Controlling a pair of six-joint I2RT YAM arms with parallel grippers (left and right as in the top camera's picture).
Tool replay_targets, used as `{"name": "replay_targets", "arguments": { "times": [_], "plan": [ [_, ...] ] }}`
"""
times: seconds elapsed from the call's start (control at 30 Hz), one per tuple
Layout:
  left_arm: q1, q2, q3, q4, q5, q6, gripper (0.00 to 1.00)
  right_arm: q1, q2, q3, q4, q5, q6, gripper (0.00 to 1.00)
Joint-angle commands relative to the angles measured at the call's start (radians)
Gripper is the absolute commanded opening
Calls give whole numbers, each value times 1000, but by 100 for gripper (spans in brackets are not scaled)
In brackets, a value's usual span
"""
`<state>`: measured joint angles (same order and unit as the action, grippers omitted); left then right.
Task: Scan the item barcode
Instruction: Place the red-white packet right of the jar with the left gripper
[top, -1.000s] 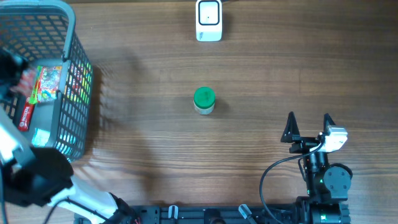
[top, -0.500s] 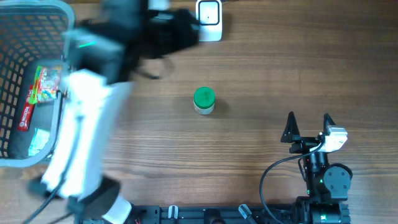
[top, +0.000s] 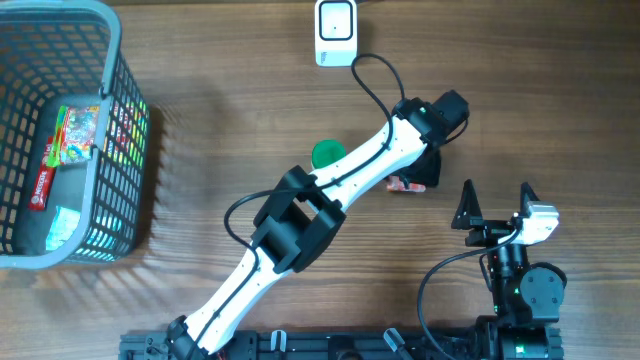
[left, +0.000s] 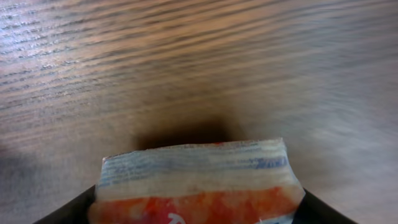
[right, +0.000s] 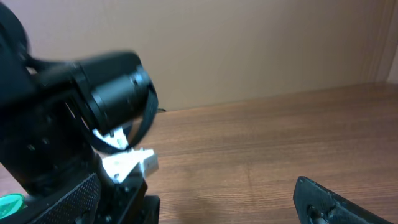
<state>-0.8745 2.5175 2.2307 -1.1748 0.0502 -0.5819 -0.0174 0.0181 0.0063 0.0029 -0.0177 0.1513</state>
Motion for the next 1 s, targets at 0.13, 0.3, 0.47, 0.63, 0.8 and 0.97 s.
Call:
{"name": "replay_targets", "arguments": {
  "times": [0.13, 0.3, 0.47, 0.63, 0.8, 0.97],
  "plan": [
    [44, -135, 90, -11, -26, 88, 100, 4, 0, -1, 3, 13, -18, 100],
    [69, -351, 247, -55, -128, 187, 100, 4, 0, -1, 3, 13, -18, 100],
    [242, -615, 274, -177, -317, 212, 100, 4, 0, -1, 3, 13, -18, 100],
    [696, -749, 274, -314, -294, 48, 100, 4, 0, -1, 3, 13, -18, 100],
    [1166, -727, 229, -387, 59, -3, 100, 4, 0, -1, 3, 13, -18, 98],
    [1418, -716, 60, -361, 124, -2, 100, 4, 0, -1, 3, 13, -18, 100]
  ]
}}
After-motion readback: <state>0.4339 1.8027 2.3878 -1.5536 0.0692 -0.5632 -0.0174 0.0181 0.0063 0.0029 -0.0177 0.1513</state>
